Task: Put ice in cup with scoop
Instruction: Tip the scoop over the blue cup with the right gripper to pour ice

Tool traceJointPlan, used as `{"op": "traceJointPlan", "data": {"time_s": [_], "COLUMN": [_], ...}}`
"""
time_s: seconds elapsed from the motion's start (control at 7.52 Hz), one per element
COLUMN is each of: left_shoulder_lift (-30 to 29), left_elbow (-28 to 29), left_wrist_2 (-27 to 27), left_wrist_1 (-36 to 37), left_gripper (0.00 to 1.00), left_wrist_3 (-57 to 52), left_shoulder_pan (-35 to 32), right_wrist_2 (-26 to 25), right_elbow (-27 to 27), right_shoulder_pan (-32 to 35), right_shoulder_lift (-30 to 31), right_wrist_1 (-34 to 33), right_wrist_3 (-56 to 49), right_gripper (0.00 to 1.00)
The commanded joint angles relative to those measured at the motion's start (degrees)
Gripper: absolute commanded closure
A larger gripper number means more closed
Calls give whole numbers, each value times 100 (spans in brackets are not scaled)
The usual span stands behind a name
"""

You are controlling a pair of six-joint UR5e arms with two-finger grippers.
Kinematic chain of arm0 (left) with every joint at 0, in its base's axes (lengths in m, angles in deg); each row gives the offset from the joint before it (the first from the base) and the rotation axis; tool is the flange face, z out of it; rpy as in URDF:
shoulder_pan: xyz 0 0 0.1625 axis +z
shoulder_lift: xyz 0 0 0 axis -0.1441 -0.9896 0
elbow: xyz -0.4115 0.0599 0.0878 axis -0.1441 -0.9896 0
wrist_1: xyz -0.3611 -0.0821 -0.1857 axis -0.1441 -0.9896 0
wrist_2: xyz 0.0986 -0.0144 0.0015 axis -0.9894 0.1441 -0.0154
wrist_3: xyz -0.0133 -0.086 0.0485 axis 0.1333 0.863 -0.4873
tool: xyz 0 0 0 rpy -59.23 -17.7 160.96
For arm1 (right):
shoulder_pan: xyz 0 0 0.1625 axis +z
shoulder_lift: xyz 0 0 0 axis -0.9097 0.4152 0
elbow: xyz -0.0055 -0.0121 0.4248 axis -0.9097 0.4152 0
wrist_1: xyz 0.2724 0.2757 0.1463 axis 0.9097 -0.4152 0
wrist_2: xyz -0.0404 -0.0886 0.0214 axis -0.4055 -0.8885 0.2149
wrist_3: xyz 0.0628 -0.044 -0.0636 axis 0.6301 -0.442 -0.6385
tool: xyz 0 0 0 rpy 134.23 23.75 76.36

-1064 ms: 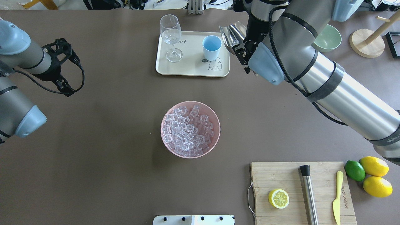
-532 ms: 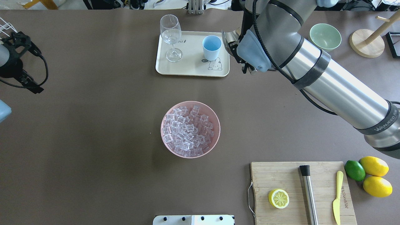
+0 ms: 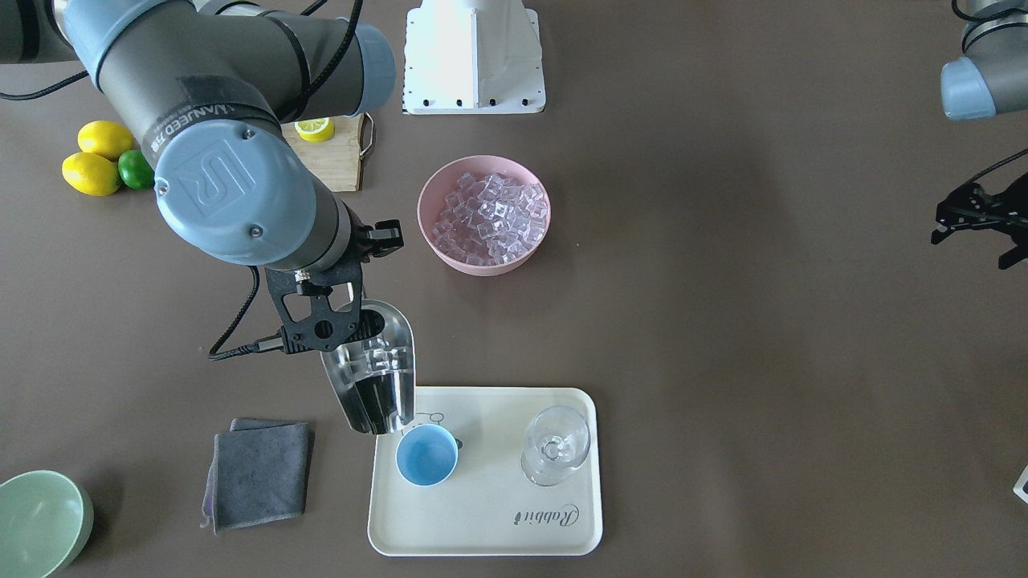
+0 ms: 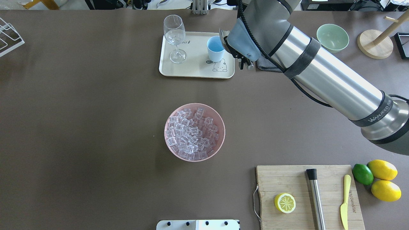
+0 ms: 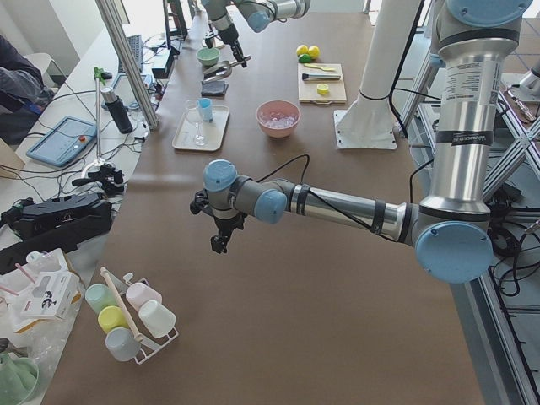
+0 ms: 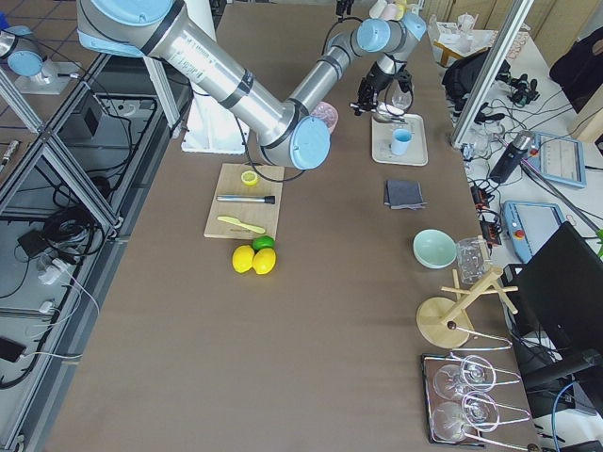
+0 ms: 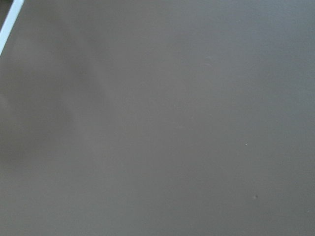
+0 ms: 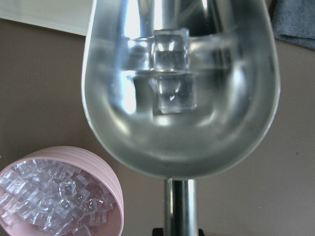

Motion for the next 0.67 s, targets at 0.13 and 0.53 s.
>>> {"op": "traceJointPlan", "data": {"time_s": [0.13,0.53], "left_shoulder_lift": [484,475], "left_elbow": [12,21], "left_wrist_2": [422,396], "left_wrist_1": [393,1210], "left_gripper": [2,2], "left_wrist_3": [43,34], "left_shoulder_pan": [-1038,-1292], "right_wrist_2": [132,151], "right_elbow": [309,606], "right_shoulder_pan": [-25,-69], "right_shoulder_lift": [-198,-399], "right_wrist_1": [-547,-918], "right_wrist_3": [-393,-964], "right_gripper": [100,100]}}
